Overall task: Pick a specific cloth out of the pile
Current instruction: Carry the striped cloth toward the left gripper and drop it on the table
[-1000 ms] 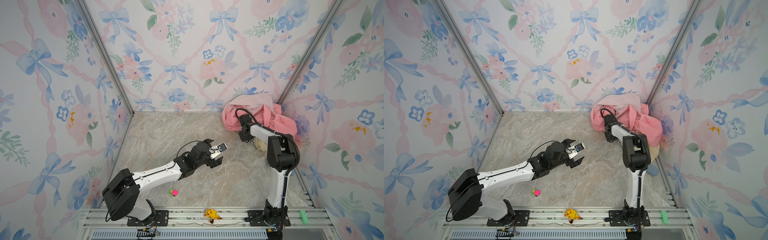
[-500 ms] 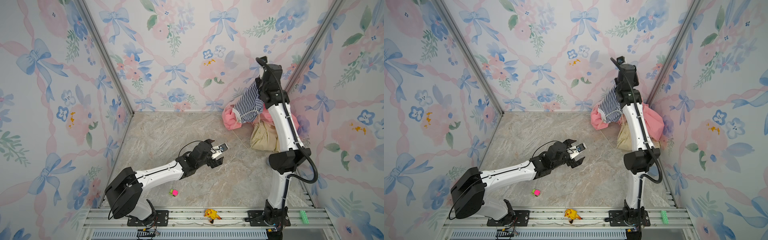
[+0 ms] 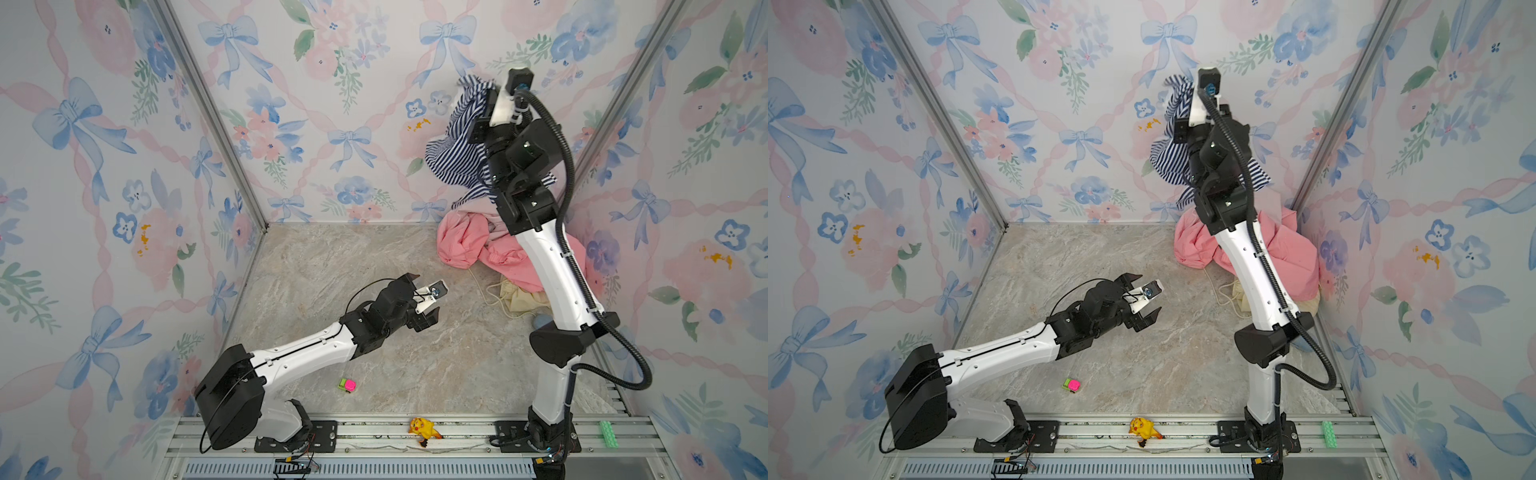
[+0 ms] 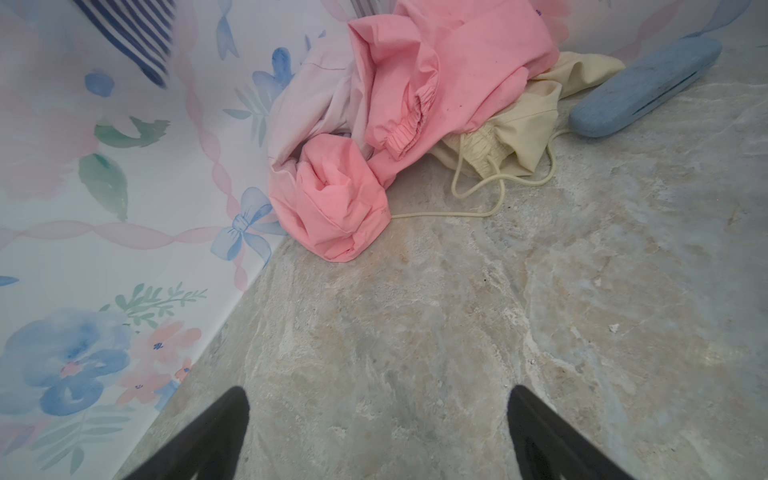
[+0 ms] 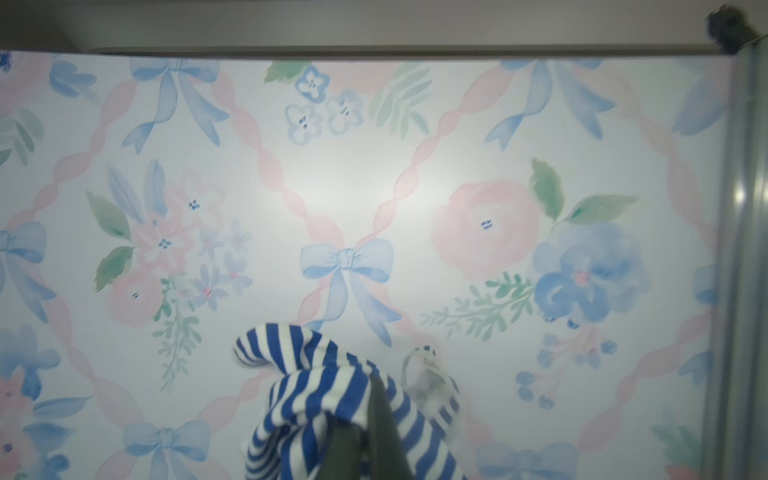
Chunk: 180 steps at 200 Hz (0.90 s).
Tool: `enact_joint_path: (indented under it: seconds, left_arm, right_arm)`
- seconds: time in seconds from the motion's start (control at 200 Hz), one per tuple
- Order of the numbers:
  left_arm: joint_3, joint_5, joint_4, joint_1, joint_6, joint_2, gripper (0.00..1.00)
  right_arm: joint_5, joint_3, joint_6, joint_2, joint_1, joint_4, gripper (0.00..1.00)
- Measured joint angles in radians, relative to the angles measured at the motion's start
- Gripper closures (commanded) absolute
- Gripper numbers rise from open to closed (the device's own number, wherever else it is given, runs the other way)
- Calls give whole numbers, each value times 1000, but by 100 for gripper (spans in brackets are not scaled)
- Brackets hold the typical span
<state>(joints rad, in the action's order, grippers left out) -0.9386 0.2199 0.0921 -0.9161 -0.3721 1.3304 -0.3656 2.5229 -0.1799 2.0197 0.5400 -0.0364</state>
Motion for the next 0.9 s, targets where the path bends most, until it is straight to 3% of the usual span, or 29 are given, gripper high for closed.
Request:
enact_joint_path:
  seconds: [0.23, 0.375, 0.415, 0.47, 0.53, 0.705, 0.78, 0.9]
  left_arm:
    - [82, 192, -193, -16, 214, -418, 2]
    - [92, 219, -383, 3, 397, -622, 2]
    - [74, 220, -436, 16, 447, -630, 2]
    - [56, 227, -489, 27, 498, -618, 2]
    - [51, 238, -536, 30, 545, -588, 3]
    - [39, 263, -624, 97, 623, -438, 8]
    - [24, 272, -637, 181, 649, -365, 12]
    - [-4, 201, -629, 401, 695, -241, 18]
  right_arm:
    - [52, -164, 153, 213, 149, -51, 100]
    - [52, -342, 197, 227, 209, -5, 100]
    - [52, -399, 213, 222, 215, 27, 82]
    - [52, -469, 230, 213, 214, 50, 32]
    - [52, -544, 246, 196, 201, 59, 0]
    - [40, -851, 274, 20, 151, 65, 3]
    - [35, -985, 299, -107, 131, 44, 3]
    - [30, -1159, 335, -318, 113, 7, 3]
